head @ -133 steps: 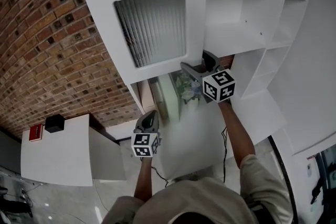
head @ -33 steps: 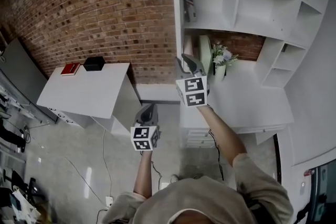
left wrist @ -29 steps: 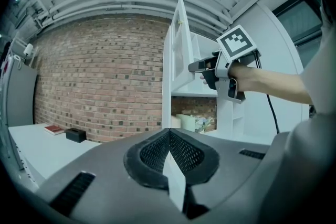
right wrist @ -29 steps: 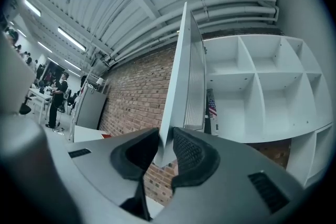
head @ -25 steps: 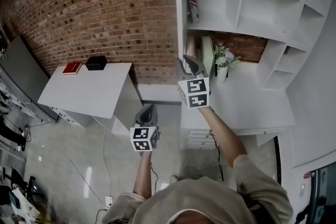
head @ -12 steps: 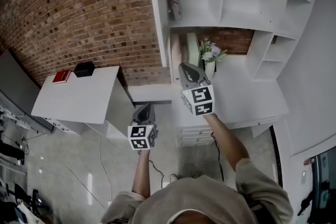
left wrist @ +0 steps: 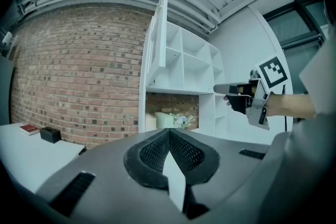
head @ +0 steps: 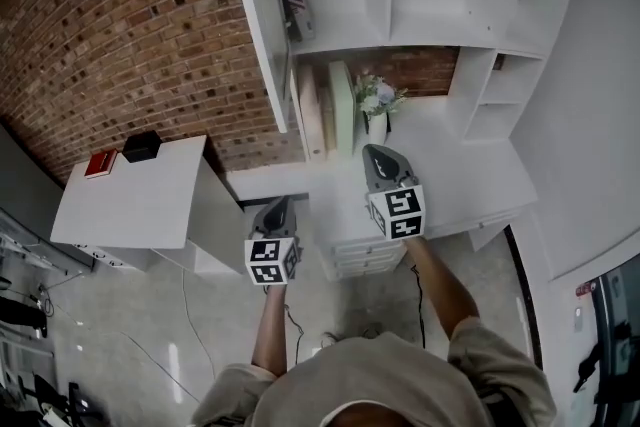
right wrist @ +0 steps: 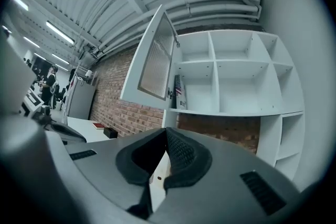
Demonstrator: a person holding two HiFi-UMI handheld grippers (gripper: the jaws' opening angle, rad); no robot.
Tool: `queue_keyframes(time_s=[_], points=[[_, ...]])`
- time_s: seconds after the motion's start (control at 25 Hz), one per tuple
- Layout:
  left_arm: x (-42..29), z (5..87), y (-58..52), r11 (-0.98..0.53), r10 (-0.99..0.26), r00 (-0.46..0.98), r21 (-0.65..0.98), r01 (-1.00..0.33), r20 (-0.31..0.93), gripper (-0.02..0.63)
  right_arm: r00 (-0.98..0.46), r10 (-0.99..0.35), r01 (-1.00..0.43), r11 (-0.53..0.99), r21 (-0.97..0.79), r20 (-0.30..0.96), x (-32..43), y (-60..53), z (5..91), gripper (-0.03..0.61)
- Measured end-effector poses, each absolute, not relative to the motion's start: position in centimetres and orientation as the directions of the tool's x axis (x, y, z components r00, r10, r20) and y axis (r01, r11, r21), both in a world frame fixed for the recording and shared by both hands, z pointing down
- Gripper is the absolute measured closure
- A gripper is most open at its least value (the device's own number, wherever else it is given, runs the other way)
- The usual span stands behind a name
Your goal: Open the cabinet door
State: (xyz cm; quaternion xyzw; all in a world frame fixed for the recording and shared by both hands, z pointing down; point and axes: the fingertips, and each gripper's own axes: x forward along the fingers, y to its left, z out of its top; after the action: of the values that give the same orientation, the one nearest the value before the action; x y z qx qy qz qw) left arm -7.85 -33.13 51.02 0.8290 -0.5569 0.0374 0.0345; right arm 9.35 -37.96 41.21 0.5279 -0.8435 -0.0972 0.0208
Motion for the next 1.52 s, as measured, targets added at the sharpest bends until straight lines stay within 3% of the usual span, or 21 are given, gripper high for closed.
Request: queue_keyframes(time_s=[0.8, 1.52], points=[[-3.2, 53.1, -34.9, -0.442, -0.885, 0.443, 0.042, -0.896, 0.142, 0.588, -0.303, -0.951, -0.944, 0.308, 0.116, 0.052, 19.1, -35.1, 49.4, 0.566], [-2.1, 54.0, -35.0, -0.46, -0.871, 0.463, 0.059, -0.886, 0.166, 0.588, -0.303, -0.949, -0.944, 0.312, 0.111, 0.091, 19.6, -35.2, 51.4, 0.566]])
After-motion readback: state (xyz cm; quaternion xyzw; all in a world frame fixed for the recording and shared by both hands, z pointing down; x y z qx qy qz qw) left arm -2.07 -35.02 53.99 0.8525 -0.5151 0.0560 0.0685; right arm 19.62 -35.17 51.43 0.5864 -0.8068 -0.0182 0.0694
